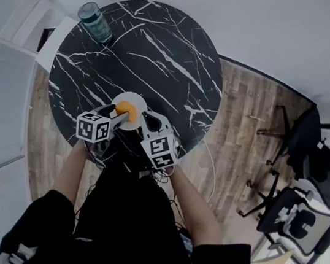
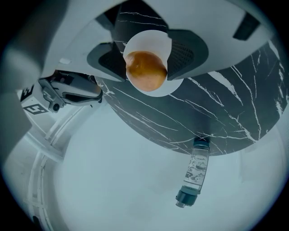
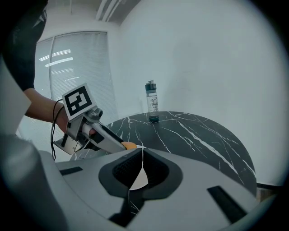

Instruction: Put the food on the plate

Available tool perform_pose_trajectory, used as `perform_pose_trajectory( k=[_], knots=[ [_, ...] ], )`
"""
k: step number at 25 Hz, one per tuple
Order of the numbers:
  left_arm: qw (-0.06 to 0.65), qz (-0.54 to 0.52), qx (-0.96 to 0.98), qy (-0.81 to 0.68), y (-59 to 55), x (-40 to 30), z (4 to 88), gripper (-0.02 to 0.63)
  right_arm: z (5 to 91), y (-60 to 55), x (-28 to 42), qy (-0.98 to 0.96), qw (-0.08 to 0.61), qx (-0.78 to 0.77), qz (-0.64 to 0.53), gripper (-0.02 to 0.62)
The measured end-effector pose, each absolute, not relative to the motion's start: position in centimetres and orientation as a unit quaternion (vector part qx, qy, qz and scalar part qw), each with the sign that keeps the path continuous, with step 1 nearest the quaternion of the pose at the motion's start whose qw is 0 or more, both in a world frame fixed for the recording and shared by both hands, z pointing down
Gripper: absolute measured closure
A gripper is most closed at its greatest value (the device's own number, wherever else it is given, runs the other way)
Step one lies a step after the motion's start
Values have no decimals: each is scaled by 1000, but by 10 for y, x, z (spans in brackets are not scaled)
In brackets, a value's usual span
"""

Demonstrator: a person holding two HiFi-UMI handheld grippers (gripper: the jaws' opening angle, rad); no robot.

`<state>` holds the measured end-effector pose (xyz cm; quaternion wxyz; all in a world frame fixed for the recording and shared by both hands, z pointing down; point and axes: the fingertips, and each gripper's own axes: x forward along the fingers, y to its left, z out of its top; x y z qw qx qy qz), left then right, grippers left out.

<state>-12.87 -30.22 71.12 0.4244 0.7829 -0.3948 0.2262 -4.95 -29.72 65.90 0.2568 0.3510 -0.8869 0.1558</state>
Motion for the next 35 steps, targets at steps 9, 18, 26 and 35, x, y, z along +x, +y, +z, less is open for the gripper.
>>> perform_pose_trajectory(
  k=[9,18,26,35],
  knots=[
    [395,225,776,-437,-279,-131,685,337,630,-266,-37,-895,227,358,143,595],
    [356,189,765,-502,-228,-128,635,339,583,-235,-31,-899,169,382,131,595],
    [311,165,765,-539,-184,-121,591,344,540,-203,-30,-908,121,385,112,595],
    [184,151,767,-596,-145,-121,518,476,477,-171,-30,-919,70,382,66,598]
  ],
)
